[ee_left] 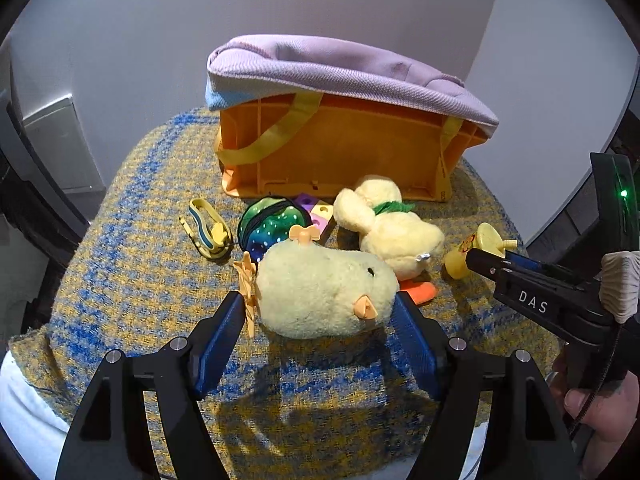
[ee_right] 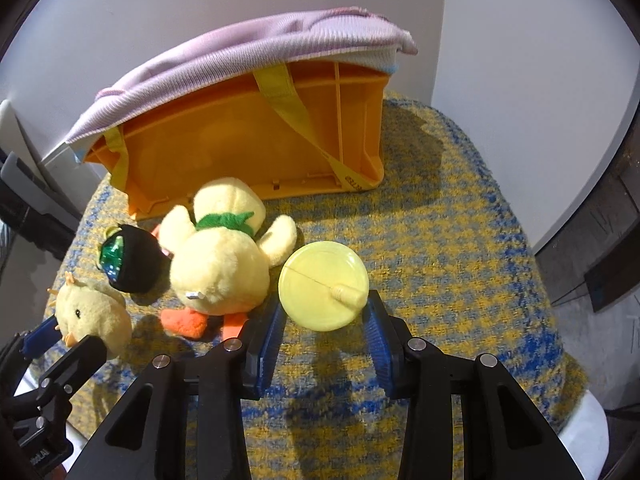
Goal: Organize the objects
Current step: 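Lift the chick and yellow cup with both tools over the basket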
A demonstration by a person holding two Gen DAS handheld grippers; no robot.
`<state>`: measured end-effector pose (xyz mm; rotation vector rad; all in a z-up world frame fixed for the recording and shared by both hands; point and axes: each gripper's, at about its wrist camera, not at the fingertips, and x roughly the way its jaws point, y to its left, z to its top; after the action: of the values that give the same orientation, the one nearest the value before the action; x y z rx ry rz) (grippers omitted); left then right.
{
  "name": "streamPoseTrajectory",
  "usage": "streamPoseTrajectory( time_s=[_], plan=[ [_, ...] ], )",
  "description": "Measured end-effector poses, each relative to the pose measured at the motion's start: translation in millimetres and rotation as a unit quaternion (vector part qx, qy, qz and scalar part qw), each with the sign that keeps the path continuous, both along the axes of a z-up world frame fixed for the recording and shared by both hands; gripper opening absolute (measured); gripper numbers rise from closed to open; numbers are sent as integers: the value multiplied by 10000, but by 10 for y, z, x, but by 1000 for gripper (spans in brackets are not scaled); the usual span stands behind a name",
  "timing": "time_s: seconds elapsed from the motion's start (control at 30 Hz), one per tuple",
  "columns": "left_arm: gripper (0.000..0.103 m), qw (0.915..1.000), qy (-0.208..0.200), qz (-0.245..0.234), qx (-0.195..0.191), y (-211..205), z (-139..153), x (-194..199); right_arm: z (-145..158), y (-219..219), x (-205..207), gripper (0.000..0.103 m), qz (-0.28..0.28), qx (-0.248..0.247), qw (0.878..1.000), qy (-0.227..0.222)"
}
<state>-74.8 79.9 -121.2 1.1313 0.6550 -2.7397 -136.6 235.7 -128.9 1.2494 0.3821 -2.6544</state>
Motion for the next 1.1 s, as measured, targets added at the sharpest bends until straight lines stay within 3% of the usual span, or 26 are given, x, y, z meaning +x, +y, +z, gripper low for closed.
streamPoseTrajectory(
  time_s=[0.5,1.1],
  plan=[
    [74,9987,459,41,-210,-74,561,53,587,-142,193,39,242,-154,9983,514],
    [73,9949,899,42,-464,-363,1229,-216,1283,-440,172,39,526,-267,9923,1085]
  ],
)
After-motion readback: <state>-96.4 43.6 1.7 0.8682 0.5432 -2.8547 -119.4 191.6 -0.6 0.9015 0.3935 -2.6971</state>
